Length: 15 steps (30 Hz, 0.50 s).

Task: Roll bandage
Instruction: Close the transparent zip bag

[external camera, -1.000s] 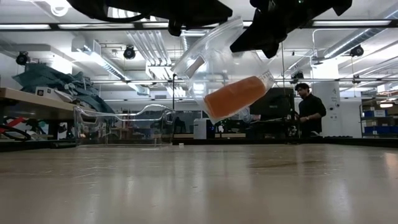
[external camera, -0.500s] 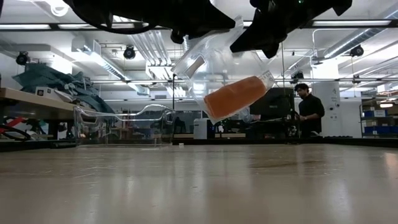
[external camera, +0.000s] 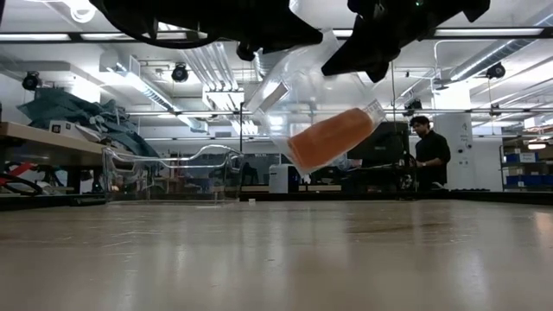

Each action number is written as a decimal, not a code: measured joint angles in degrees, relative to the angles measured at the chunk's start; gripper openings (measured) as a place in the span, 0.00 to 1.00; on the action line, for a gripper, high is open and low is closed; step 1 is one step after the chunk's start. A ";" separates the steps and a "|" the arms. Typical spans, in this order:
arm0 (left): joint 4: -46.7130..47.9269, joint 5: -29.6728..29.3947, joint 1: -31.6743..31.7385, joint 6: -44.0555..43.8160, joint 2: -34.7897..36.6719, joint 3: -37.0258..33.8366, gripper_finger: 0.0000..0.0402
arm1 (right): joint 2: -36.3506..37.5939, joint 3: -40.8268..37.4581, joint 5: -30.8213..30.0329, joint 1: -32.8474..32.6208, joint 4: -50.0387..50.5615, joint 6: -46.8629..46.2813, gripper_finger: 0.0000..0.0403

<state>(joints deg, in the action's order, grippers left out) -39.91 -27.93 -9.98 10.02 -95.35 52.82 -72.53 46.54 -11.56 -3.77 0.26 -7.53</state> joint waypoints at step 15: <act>5.15 -0.87 -0.02 -2.30 4.22 -0.04 0.00 | 0.07 0.15 2.55 0.02 0.18 0.22 0.00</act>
<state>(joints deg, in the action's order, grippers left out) -34.76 -28.80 -10.00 7.72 -91.13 52.77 -72.47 46.69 -9.01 -3.75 0.43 -7.30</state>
